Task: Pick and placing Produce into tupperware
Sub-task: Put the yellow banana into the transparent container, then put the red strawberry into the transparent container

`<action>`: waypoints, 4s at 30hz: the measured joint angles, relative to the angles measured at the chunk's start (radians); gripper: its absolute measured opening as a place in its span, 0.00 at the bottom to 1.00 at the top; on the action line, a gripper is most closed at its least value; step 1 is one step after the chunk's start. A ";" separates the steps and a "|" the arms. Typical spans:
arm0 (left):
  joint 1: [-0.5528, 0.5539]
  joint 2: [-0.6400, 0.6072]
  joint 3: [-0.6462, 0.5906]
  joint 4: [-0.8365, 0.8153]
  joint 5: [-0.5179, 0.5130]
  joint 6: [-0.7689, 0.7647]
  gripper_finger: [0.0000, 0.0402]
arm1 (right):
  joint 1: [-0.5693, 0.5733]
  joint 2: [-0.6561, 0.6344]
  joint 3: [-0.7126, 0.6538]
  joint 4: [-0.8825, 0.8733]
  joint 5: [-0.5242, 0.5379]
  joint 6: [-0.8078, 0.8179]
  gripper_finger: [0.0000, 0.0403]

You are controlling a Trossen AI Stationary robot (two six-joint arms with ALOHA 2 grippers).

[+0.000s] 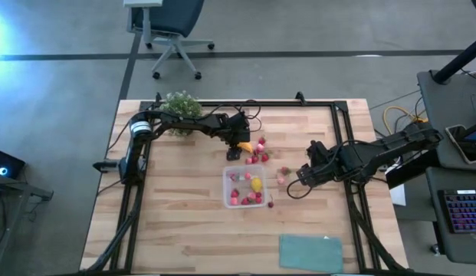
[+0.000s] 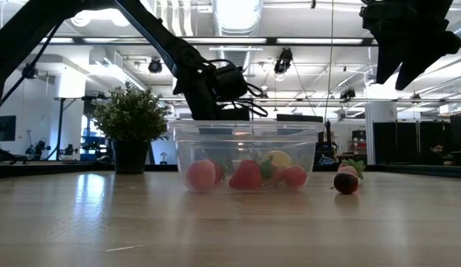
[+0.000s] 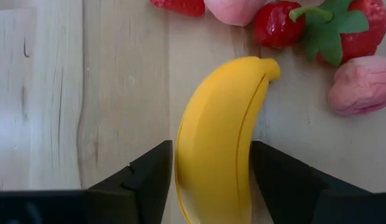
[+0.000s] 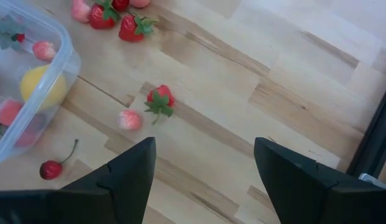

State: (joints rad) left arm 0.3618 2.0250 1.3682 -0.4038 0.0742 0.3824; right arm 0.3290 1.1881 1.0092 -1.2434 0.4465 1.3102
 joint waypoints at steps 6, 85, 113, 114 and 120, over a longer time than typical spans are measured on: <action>0.000 -0.001 0.000 0.000 0.000 -0.001 0.39 | 0.000 0.000 0.000 0.001 0.000 -0.001 0.66; -0.342 -0.543 0.016 -0.218 -0.116 -0.532 0.65 | -0.465 0.144 -0.011 0.363 -0.269 -0.418 0.66; -0.342 -0.561 -0.065 -0.419 -0.227 -0.601 0.65 | -0.734 0.746 0.380 0.461 -0.421 -0.731 0.77; -0.342 -0.561 -0.067 -0.420 -0.228 -0.606 0.65 | -0.734 0.750 0.380 0.460 -0.424 -0.724 0.76; -0.342 -0.561 -0.068 -0.417 -0.249 -0.597 0.65 | -0.734 0.780 0.379 0.468 -0.425 -0.682 0.71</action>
State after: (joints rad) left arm 0.0196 1.4643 1.2997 -0.8207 -0.1745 -0.2147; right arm -0.4046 1.9679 1.3881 -0.7757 0.0216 0.6280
